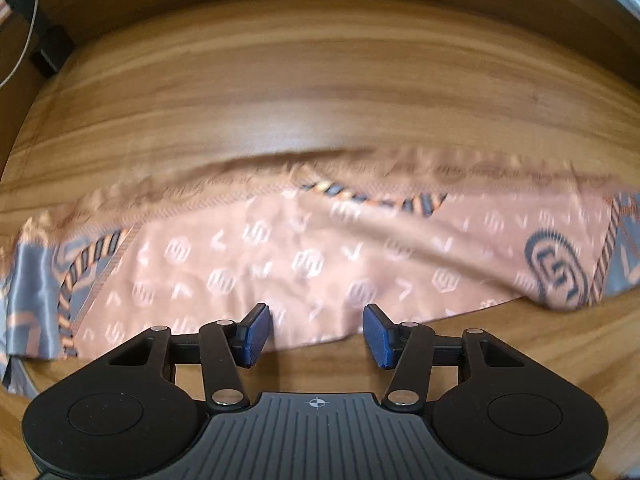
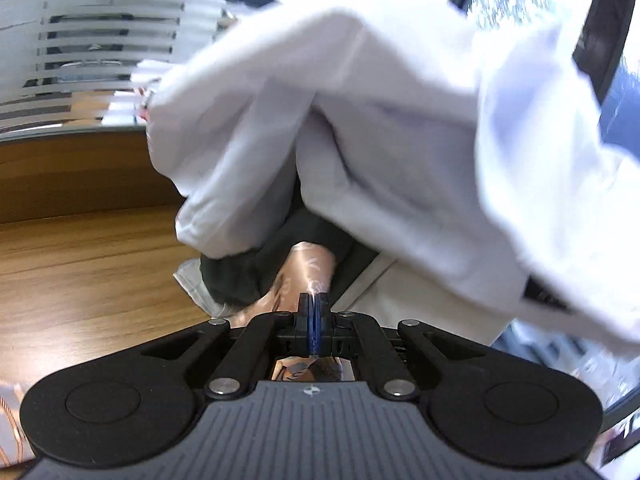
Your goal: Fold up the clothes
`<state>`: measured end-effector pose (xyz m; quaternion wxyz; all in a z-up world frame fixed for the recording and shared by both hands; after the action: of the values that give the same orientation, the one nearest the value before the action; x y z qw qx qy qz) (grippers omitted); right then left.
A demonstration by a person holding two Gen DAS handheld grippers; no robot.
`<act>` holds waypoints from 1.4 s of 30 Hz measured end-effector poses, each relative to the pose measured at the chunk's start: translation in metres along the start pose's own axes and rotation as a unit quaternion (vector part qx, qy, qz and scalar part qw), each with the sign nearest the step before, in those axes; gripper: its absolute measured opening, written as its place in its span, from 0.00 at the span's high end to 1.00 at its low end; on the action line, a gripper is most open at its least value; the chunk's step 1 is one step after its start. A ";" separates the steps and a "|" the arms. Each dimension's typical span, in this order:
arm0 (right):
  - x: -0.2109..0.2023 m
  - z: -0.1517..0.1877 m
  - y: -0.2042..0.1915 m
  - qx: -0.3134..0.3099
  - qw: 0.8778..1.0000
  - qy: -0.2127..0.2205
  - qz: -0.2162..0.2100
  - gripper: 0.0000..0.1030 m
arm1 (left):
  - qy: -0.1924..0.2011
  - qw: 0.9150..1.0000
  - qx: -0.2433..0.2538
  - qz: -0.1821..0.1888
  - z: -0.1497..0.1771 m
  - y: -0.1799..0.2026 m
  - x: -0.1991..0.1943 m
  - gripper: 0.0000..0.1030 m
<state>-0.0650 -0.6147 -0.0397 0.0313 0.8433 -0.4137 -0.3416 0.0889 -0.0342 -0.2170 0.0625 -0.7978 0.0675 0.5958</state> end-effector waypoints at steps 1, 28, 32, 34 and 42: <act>-0.006 -0.002 -0.003 -0.005 1.000 0.007 -0.005 0.99 | -0.007 1.000 0.007 0.002 0.005 -0.002 -0.001 0.46; -0.254 0.076 -0.399 -0.372 0.785 0.095 -0.485 0.99 | 0.138 0.987 0.082 -0.014 0.012 -0.084 -0.082 0.43; -0.274 0.098 -0.410 -0.387 0.756 0.062 -0.524 0.77 | 0.139 0.987 0.073 -0.016 0.011 -0.092 -0.080 0.43; -0.276 0.101 -0.404 -0.385 0.756 0.055 -0.527 0.56 | 0.140 0.987 0.073 -0.017 0.008 -0.093 -0.076 0.43; -0.227 0.099 -0.345 -0.319 0.809 -0.016 -0.493 0.53 | 0.156 0.976 0.149 0.009 -0.017 -0.056 -0.057 0.43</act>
<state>0.0127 -0.2020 -0.1058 0.1195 0.8710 0.1898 -0.4371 0.0991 0.0196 -0.1569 0.1640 -0.8619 0.1716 0.4482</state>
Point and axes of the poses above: each gripper's, at about its wrist camera, not at the fingertips, and x roughly the way its jaws point, y to its right, z to its underside, the point moved 8 cm from there along x, roughly the way its jaws point, and after that the axes turned 2 degrees about y, right-handed, at the moved point
